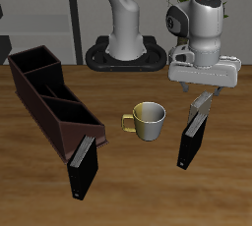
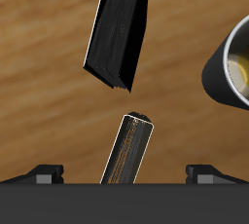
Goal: Place the yellow book into the right desk caddy's back compartment
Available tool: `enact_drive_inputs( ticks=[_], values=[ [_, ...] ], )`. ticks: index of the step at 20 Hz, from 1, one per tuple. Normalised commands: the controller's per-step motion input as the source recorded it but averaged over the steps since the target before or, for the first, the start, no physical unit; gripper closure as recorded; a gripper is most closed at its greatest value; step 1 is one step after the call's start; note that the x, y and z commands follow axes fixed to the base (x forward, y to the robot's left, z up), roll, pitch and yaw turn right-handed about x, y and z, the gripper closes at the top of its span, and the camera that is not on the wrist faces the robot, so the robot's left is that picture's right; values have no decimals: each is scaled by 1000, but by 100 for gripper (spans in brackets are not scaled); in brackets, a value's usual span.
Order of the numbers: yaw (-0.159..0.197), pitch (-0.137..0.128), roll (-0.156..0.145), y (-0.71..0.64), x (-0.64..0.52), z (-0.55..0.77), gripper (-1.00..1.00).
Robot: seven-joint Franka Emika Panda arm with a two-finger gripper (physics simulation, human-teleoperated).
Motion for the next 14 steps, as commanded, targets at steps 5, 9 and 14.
enact_drive_inputs(
  ticks=[5,9,14],
  values=[
    [5,9,-3,1,1,-171,-100],
    [-25,78,-7,-71,42,-327,-100],
    [-15,40,33,60,-20,-282,-100]
  ],
)
